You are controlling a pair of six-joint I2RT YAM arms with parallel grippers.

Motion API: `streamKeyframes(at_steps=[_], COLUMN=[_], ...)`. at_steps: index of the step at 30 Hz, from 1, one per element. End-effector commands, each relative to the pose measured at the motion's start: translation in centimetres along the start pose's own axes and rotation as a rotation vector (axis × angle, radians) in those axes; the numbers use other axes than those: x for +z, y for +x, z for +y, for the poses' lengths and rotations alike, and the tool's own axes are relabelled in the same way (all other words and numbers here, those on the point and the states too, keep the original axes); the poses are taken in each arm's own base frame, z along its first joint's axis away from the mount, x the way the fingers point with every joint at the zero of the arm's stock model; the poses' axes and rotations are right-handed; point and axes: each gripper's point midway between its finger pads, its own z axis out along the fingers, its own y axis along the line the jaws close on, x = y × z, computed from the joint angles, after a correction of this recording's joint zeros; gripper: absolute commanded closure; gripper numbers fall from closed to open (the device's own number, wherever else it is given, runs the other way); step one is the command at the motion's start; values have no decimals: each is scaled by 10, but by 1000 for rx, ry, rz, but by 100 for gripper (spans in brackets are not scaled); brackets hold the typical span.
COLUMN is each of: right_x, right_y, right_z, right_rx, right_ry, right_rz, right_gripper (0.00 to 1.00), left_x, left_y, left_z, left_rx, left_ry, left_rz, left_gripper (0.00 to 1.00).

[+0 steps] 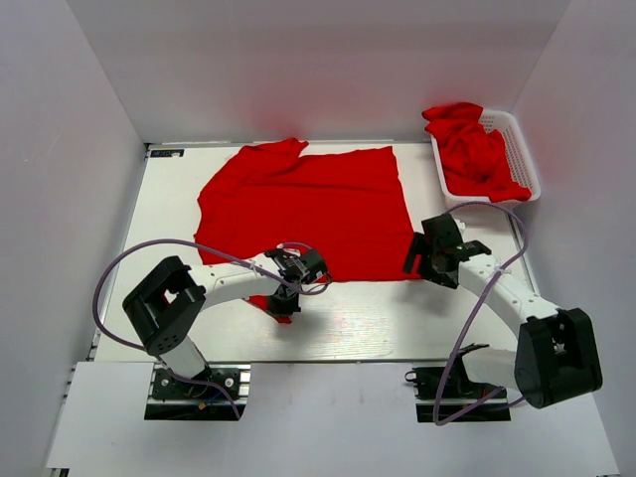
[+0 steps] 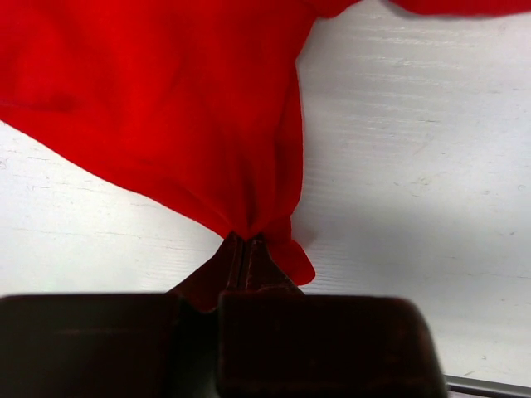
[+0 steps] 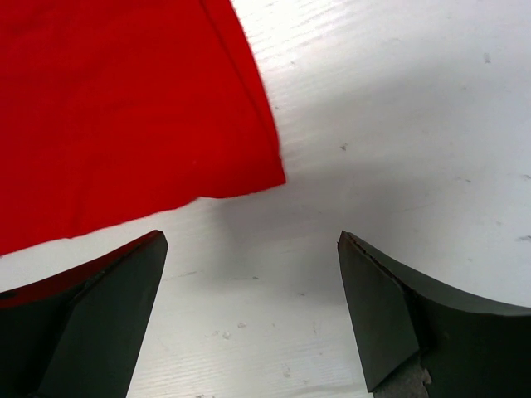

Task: Fold and stack the t-shirts
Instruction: Grap the side of the flattened tshirt closest away from the robot with both arms

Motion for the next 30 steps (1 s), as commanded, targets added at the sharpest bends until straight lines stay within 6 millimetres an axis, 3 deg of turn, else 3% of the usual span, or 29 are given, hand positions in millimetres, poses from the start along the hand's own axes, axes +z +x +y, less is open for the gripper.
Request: streamKeyframes(at_steps=[1,10,22,30], right_x=[8,34,51,58], right_y=[-5,-3,2,0], right_z=[14,17,2,2], right_rx=[39,61,90,99], right_ry=[-55,-25,49,69], right_rz=[-10,9,-23,-21], right_gripper=[11,12,16,18], left_x=[-14,-13,-13,-12], left_y=[-11,-11,-11,-8], left_z=[-6,-5,-5,-1], left_rx=[-23,-14,-14,-8], left_ry=[32,31,31,18], left_rz=[-41,-41,-41,-30], left_gripper=[100,100,100,100])
